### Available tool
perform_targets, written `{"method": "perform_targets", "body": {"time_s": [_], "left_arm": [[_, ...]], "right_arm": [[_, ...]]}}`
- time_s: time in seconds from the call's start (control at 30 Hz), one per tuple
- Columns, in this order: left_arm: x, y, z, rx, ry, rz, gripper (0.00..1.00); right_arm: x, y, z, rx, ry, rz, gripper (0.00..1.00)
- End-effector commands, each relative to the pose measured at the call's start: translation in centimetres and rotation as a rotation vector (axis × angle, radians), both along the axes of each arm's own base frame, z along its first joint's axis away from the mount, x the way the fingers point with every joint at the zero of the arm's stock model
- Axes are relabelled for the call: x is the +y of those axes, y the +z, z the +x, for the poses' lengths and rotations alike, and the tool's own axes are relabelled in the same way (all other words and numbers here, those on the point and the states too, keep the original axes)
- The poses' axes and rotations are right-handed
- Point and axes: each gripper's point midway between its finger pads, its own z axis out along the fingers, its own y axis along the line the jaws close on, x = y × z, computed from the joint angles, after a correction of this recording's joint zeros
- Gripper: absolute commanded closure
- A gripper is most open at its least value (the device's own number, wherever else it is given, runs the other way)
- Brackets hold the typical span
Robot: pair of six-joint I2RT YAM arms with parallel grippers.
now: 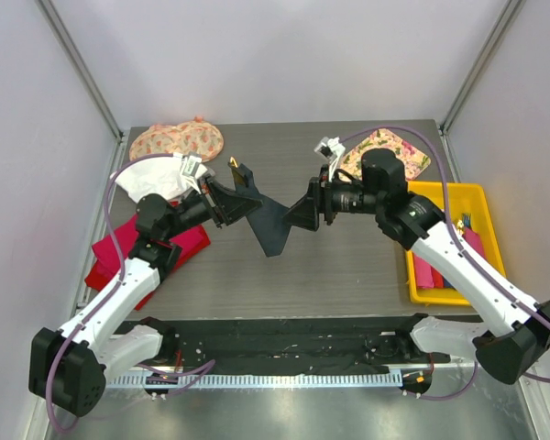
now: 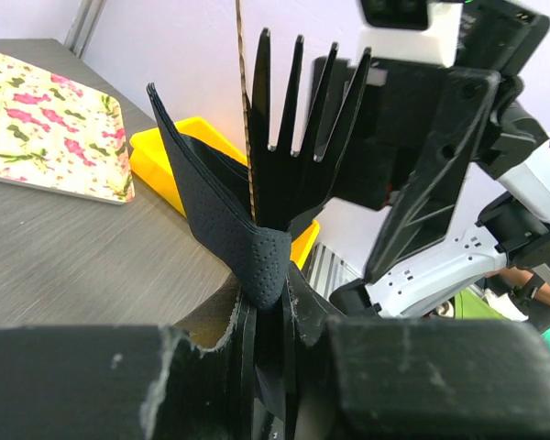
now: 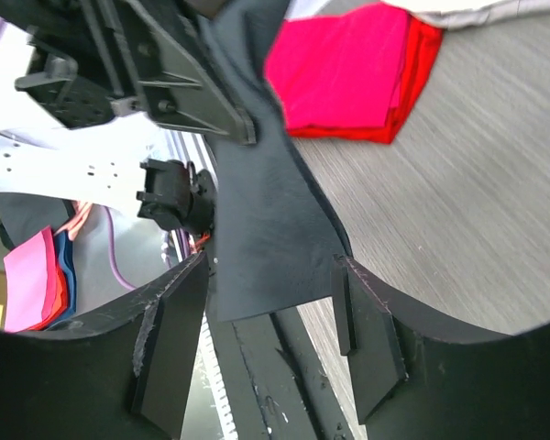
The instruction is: Place the utensils on the paper napkin and roll it up
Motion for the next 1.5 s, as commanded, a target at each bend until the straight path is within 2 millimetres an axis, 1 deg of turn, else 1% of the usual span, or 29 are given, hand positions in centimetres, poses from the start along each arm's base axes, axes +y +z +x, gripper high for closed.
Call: {"method": "perform_targets", "body": {"time_s": [0.0, 0.03, 0.1, 0.2, 0.3, 0.53, 0.57, 0.7, 0.87, 0.93, 1.03, 1.17, 1.27, 1.3, 1.33, 1.37, 1.43, 1.47], "left_arm": [[0.2, 3.0, -0.9, -0.082, -0.012, -0.055, 1.0], [0.1, 3.0, -0.9, -0.078, -0.013, -0.057, 1.0], [0.1, 3.1, -1.1, -0.08, -0.017, -0.06, 1.0], [0.2, 3.2, -1.1, -0.08, -0.019, -0.064, 1.0], [0.2, 3.3, -1.2, -0.079, -0.019, -0.065, 1.0], [0.1, 3.6, -1.3, -0.079, -0.027, -0.073, 1.0], [0.1, 3.7, -1.3, -0.081, -0.027, -0.074, 1.0], [0.0, 3.7, -1.2, -0.079, -0.026, -0.077, 1.0], [-0.1, 4.0, -1.5, -0.076, -0.036, -0.087, 1.0], [-0.1, 4.2, -1.7, -0.08, -0.042, -0.092, 1.0], [-0.2, 4.4, -1.8, -0.076, -0.048, -0.098, 1.0], [-0.2, 4.6, -2.1, -0.077, -0.06, -0.103, 1.0], [-0.2, 4.8, -2.2, -0.08, -0.064, -0.107, 1.0], [-0.3, 4.8, -2.1, -0.076, -0.064, -0.106, 1.0], [-0.3, 4.8, -2.1, -0.077, -0.066, -0.107, 1.0], [-0.3, 5.0, -2.2, -0.079, -0.068, -0.109, 1.0], [-0.3, 5.1, -2.2, -0.081, -0.068, -0.112, 1.0], [-0.3, 5.0, -2.1, -0.079, -0.066, -0.112, 1.0]], "right_arm": [[1.1, 0.5, 0.8, -0.042, 0.002, 0.025, 0.36], [1.5, 0.0, 1.0, -0.029, 0.008, 0.019, 0.36], [2.0, -0.1, 1.0, -0.033, 0.02, 0.03, 0.36], [3.1, -0.8, 0.5, -0.025, 0.059, 0.029, 0.36], [4.0, -1.0, -0.1, -0.02, 0.097, 0.039, 0.36], [5.4, -1.5, -0.6, -0.011, 0.15, 0.058, 0.35], [5.6, -1.1, -0.8, -0.015, 0.157, 0.074, 0.35], [6.6, -1.2, -1.4, -0.008, 0.195, 0.09, 0.36], [7.3, -1.3, -1.5, -0.012, 0.212, 0.094, 0.36], [7.5, -1.6, -1.4, -0.005, 0.214, 0.092, 0.38], [7.7, -1.6, -1.7, 0.008, 0.231, 0.101, 0.42], [8.1, -0.7, -2.4, 0.0, 0.272, 0.146, 0.5], [8.3, -0.5, -2.9, 0.005, 0.291, 0.164, 0.6], [8.3, -0.4, -3.1, 0.006, 0.303, 0.168, 0.66], [8.4, -0.4, -3.3, 0.006, 0.309, 0.172, 0.68], [8.3, -0.2, -3.4, 0.008, 0.311, 0.176, 0.73], [8.4, 0.0, -3.7, 0.01, 0.321, 0.185, 0.76], [8.5, -0.1, -3.8, 0.014, 0.322, 0.186, 0.81]]}}
